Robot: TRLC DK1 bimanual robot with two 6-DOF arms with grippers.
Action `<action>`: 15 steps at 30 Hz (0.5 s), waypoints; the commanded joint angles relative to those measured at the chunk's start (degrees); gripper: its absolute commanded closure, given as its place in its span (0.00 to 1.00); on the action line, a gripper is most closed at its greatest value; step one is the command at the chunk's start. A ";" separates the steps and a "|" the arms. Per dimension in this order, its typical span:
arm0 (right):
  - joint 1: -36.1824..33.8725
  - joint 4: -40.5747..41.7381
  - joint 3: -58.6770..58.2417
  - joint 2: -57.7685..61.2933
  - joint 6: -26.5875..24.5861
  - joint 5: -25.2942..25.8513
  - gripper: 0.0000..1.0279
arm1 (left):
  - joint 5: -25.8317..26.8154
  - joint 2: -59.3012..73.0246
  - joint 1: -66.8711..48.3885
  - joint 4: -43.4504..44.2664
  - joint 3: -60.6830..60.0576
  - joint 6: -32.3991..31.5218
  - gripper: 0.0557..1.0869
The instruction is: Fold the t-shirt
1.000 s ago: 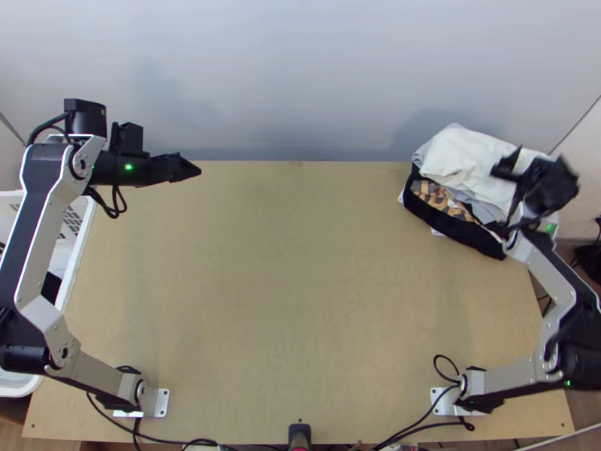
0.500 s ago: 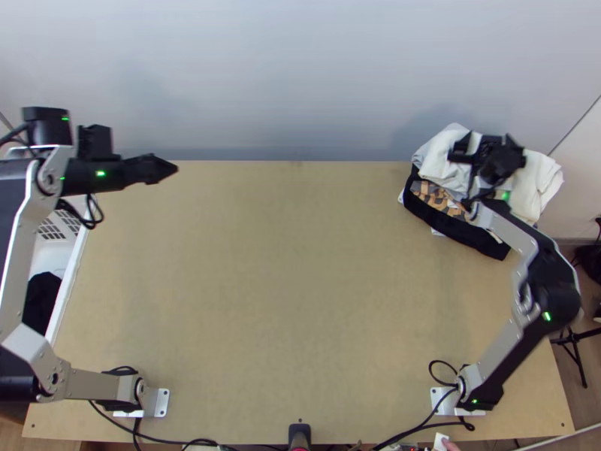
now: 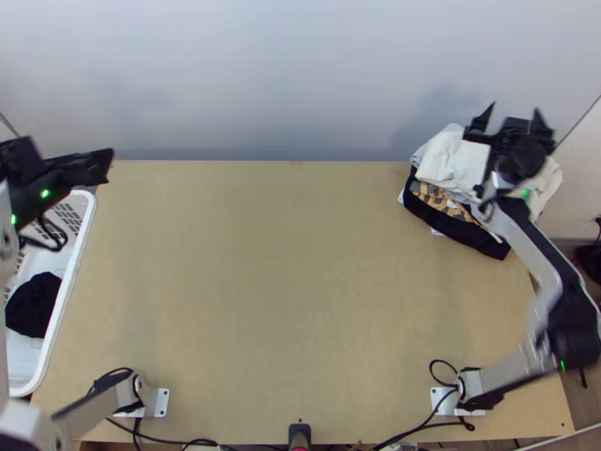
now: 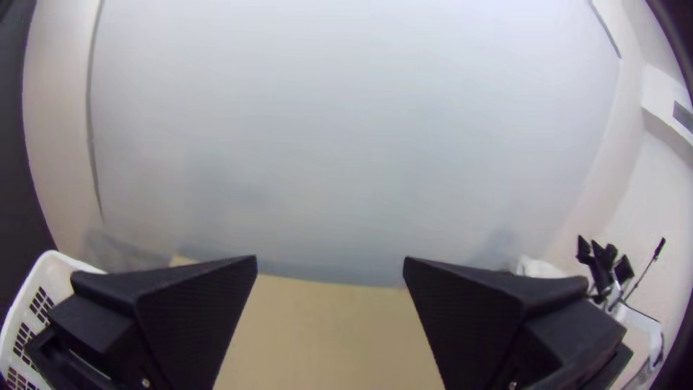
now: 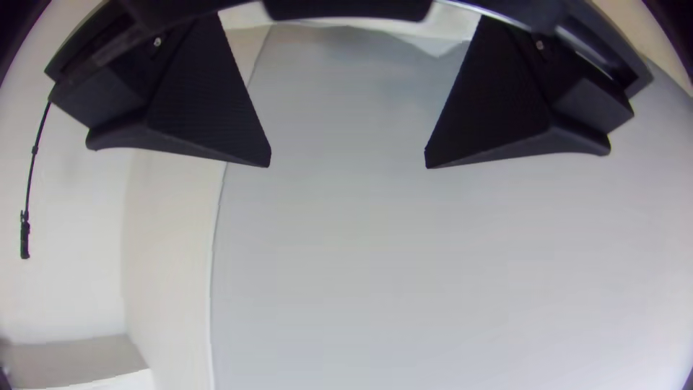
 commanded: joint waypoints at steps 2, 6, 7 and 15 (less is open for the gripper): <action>-0.09 -0.45 -16.38 -33.11 14.97 -5.00 0.04 | -10.06 -18.67 7.17 26.30 -22.89 -3.17 0.04; 2.02 -0.45 -27.02 -50.52 15.15 -6.59 0.03 | -15.34 -28.16 9.90 40.37 -35.38 -3.26 0.04; 2.99 -0.54 -29.83 -54.47 14.88 -7.38 0.04 | -15.86 -30.62 10.69 43.62 -38.72 -2.99 0.04; 9.14 -1.94 -49.34 -75.83 12.77 -8.43 0.04 | -17.09 -42.04 12.71 53.90 -57.61 0.17 0.04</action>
